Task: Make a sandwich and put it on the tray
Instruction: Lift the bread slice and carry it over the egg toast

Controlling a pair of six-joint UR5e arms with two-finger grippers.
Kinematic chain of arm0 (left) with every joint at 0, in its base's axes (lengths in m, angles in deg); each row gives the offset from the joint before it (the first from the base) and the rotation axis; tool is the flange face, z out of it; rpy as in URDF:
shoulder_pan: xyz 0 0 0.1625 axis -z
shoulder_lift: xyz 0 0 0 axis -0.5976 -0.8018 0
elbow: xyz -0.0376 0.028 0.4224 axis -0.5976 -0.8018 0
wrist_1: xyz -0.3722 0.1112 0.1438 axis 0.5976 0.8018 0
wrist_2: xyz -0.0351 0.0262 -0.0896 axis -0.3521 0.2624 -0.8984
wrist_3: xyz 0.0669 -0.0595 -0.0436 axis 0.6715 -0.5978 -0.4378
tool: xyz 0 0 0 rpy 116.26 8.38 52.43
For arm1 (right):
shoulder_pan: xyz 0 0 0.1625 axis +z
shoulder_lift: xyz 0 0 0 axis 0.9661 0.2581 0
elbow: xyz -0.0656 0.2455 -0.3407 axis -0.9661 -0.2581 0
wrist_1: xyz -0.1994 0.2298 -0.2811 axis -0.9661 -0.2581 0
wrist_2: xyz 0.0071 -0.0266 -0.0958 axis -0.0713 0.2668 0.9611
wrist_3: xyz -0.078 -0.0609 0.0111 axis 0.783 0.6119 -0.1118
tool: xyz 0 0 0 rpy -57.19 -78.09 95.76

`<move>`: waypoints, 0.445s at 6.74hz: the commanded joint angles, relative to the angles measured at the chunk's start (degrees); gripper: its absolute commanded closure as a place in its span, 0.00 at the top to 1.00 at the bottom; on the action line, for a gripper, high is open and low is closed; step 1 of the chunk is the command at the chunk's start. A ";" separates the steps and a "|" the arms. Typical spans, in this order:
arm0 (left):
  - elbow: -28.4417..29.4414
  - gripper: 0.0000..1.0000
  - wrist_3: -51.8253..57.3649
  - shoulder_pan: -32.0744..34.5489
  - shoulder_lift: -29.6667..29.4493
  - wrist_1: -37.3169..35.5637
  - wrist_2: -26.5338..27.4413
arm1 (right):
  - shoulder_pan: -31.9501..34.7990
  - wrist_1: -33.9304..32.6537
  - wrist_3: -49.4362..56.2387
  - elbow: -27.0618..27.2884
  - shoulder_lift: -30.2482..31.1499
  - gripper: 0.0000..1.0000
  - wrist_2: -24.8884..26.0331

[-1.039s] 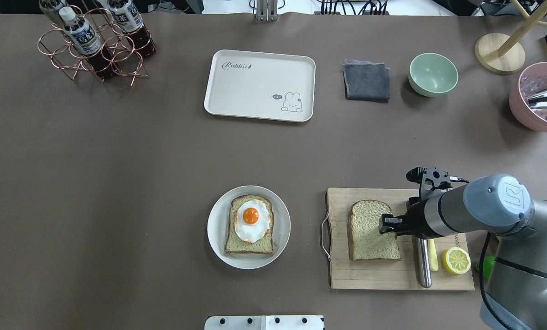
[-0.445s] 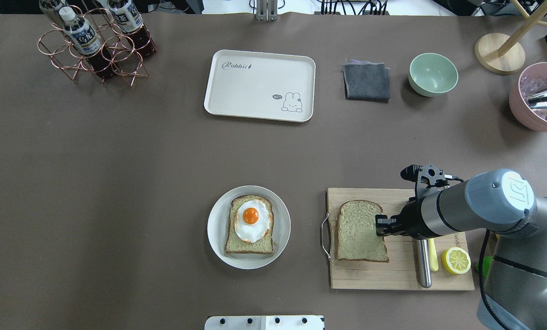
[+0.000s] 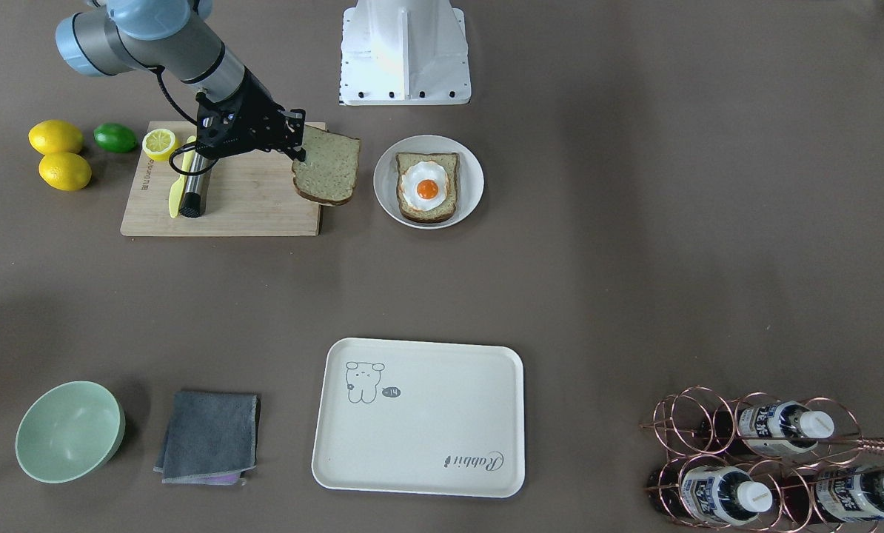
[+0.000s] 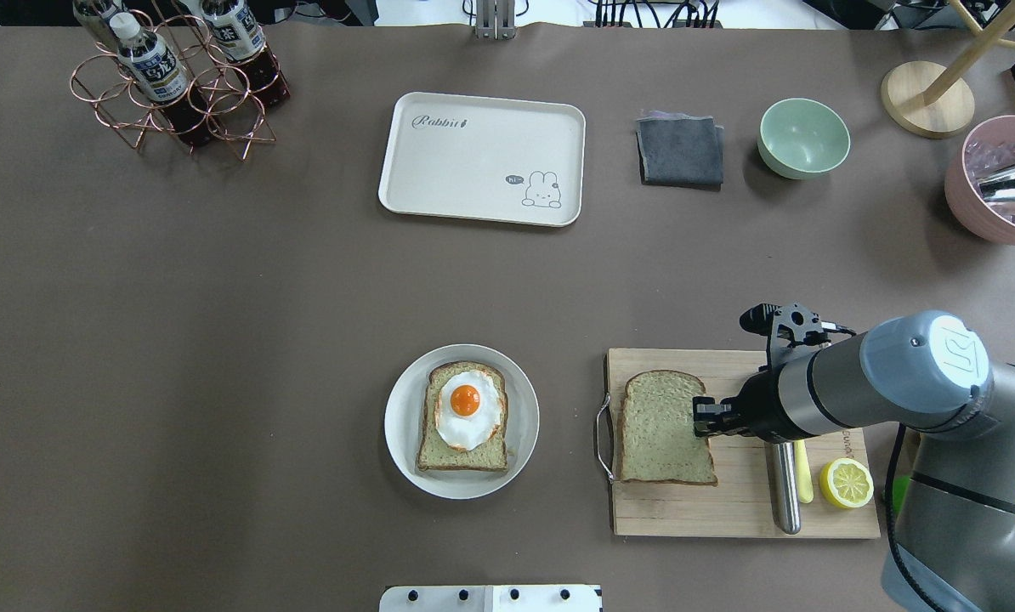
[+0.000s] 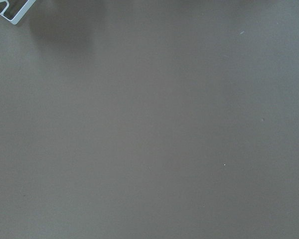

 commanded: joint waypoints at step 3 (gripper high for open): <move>0.07 0.97 0.09 0.00 -0.27 0.00 0.00 | -3.22 0.37 -1.71 -7.62 -12.44 0.00 0.52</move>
